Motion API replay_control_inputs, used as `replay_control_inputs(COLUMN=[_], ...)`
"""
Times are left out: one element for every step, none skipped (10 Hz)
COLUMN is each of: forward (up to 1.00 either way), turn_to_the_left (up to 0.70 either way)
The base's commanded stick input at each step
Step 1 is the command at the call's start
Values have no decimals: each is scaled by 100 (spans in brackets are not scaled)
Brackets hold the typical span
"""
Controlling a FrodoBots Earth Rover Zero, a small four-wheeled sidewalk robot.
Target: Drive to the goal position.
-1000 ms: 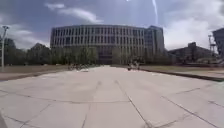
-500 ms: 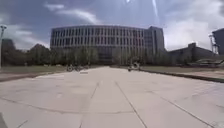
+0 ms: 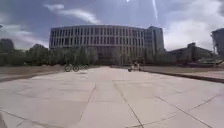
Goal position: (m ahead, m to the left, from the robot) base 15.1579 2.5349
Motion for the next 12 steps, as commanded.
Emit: replay_control_inputs(forward=[68,67,67,67,67,67,67,67,67,67,67,67], turn_to_the_left=[0,2,9,11,10,0,0,0,0,0,0,0])
